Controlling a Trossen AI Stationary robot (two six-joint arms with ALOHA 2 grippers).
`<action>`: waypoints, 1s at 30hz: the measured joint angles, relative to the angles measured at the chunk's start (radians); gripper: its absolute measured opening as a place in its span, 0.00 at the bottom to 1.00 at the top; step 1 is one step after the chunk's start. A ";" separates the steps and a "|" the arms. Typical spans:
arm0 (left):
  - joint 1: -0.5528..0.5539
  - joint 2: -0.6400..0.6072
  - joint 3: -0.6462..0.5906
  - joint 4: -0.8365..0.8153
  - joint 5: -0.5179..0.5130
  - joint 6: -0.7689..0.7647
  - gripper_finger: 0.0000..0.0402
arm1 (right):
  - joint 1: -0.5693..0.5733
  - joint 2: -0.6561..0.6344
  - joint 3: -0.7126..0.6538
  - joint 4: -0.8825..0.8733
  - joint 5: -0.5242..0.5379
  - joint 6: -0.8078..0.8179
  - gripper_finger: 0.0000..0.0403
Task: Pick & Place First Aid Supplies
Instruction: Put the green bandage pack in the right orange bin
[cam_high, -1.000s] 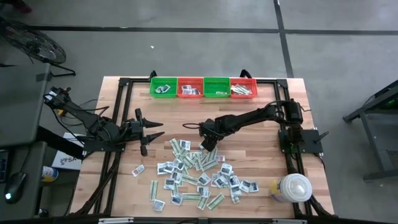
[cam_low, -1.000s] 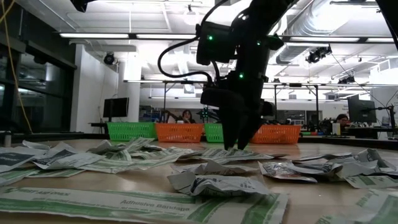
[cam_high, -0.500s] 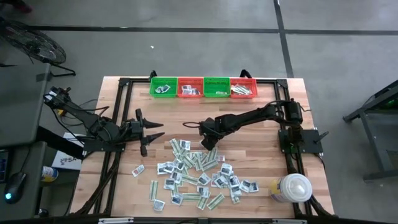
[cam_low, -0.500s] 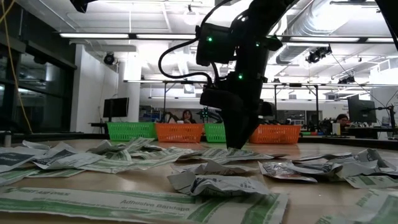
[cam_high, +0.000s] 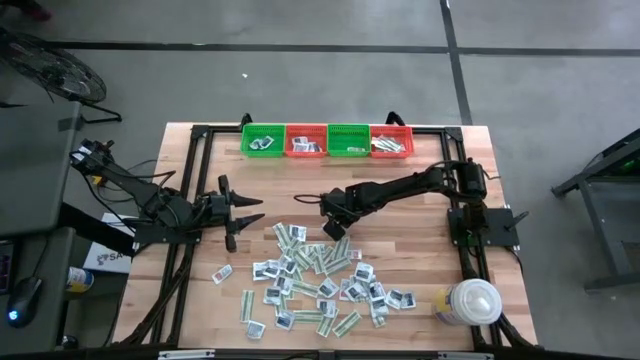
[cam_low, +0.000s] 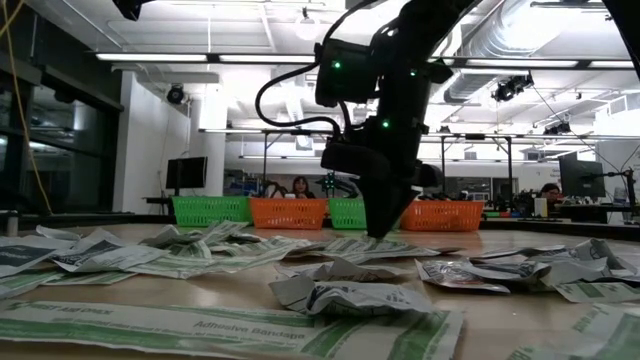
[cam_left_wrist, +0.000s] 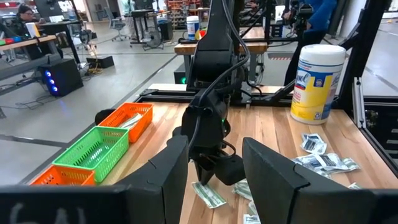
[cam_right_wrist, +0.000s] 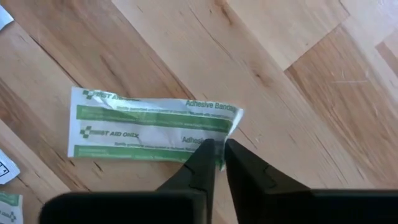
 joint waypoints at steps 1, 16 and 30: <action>0.000 0.000 0.000 0.000 0.000 0.000 0.37 | 0.000 0.000 0.000 0.000 -0.001 -0.004 0.04; 0.000 0.000 0.000 0.001 -0.005 -0.001 0.37 | -0.053 -0.148 -0.010 -0.044 -0.008 -0.061 0.00; 0.001 0.000 0.000 0.019 -0.131 0.004 0.37 | -0.214 -0.388 -0.007 -0.155 0.089 -0.196 0.00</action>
